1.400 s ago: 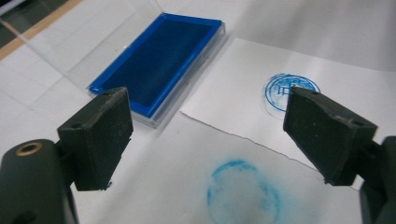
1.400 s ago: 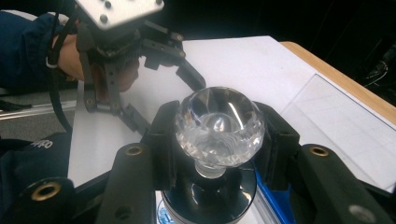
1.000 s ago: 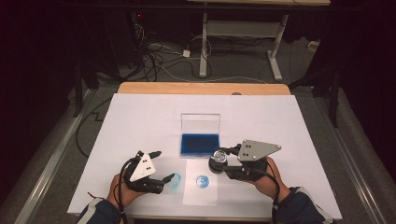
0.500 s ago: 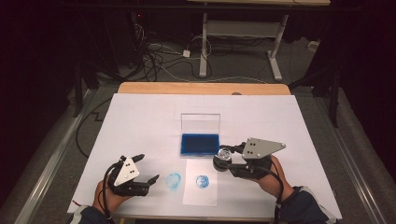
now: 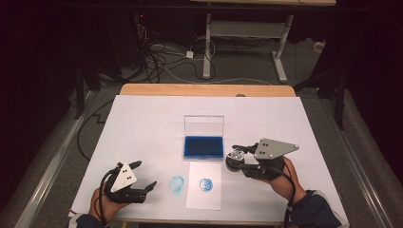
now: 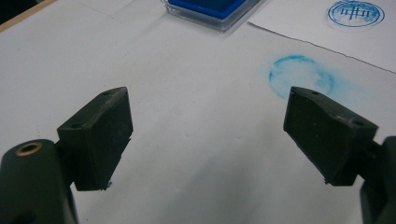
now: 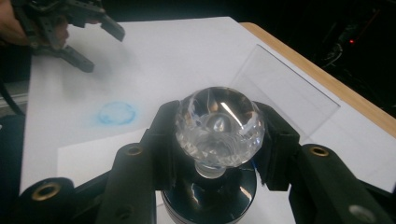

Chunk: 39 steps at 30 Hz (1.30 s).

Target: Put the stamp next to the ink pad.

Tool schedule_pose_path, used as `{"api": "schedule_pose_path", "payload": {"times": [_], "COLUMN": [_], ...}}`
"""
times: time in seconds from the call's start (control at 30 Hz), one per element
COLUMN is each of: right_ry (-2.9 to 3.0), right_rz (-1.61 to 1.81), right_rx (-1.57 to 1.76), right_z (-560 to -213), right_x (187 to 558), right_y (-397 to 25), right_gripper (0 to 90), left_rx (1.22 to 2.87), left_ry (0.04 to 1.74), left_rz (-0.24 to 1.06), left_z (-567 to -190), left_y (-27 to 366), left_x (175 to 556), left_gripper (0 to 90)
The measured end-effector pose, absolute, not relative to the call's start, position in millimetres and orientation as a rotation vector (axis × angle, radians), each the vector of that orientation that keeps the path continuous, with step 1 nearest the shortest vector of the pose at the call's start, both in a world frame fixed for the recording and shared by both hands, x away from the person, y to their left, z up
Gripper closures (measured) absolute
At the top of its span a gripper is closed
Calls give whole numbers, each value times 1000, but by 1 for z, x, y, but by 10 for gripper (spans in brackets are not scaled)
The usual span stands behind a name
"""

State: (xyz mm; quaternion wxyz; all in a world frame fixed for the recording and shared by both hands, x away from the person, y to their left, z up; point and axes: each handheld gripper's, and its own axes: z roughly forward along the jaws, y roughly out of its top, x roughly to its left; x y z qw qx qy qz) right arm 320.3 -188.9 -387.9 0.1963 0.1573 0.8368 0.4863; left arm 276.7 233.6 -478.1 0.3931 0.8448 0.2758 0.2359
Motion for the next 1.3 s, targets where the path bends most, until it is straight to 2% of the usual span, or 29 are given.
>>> {"api": "schedule_pose_path", "payload": {"times": [0.53,1.3], "right_ry": [2291,2333], "right_rz": [1287,1156], "right_rx": [562,690], "right_z": [-389,-423], "right_x": [346,404], "right_y": [-205,-187], "right_gripper": [566,565], "left_rx": [2156,2167], "left_ry": [694,699], "left_rz": [588,579], "left_z": [-479,-482], "left_y": [229,228], "left_x": [276,276], "left_gripper": [148,149]}}
